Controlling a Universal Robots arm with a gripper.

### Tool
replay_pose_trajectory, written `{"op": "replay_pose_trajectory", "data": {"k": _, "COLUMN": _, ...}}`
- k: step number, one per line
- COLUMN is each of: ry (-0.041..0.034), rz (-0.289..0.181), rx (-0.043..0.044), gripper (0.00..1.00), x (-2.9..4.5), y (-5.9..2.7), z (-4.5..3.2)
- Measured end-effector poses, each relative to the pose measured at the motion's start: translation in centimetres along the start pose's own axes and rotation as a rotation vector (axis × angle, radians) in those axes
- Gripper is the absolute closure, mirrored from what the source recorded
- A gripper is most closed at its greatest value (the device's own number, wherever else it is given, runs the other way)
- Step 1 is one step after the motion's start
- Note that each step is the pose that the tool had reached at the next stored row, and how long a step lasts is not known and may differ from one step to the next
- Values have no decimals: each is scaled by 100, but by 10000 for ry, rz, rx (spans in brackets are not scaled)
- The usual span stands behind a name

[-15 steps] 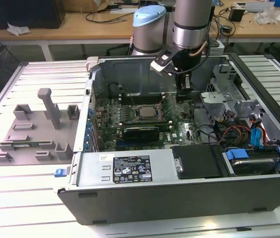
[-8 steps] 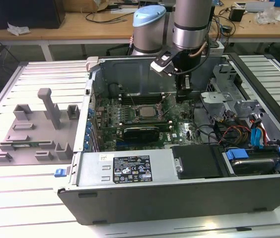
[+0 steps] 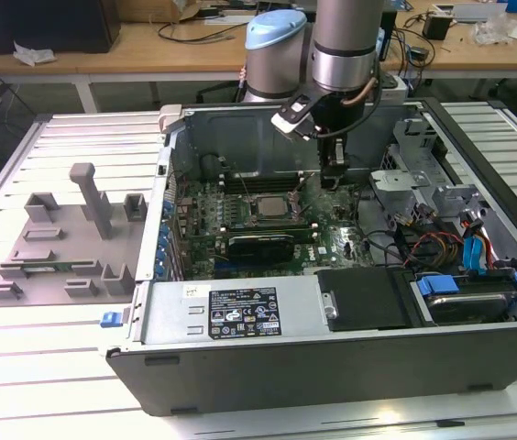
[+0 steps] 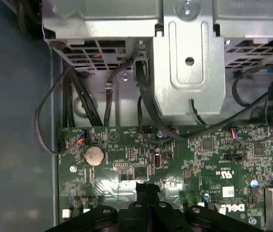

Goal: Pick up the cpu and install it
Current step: 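Close the cpu cover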

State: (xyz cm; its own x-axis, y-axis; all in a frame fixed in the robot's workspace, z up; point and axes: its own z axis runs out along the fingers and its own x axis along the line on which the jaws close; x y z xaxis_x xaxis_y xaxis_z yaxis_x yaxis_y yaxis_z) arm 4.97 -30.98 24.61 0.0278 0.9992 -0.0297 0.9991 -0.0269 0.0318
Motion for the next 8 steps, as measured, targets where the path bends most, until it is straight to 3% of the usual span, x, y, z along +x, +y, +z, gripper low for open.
{"op": "replay_pose_trajectory", "data": {"k": 3, "ry": 0, "rz": -2, "rx": -4, "gripper": 89, "x": 2, "y": -56, "z": -2}}
{"op": "replay_pose_trajectory", "data": {"k": 8, "ry": 4, "rz": 0, "rx": -46, "gripper": 89, "x": 7, "y": -233, "z": -8}}
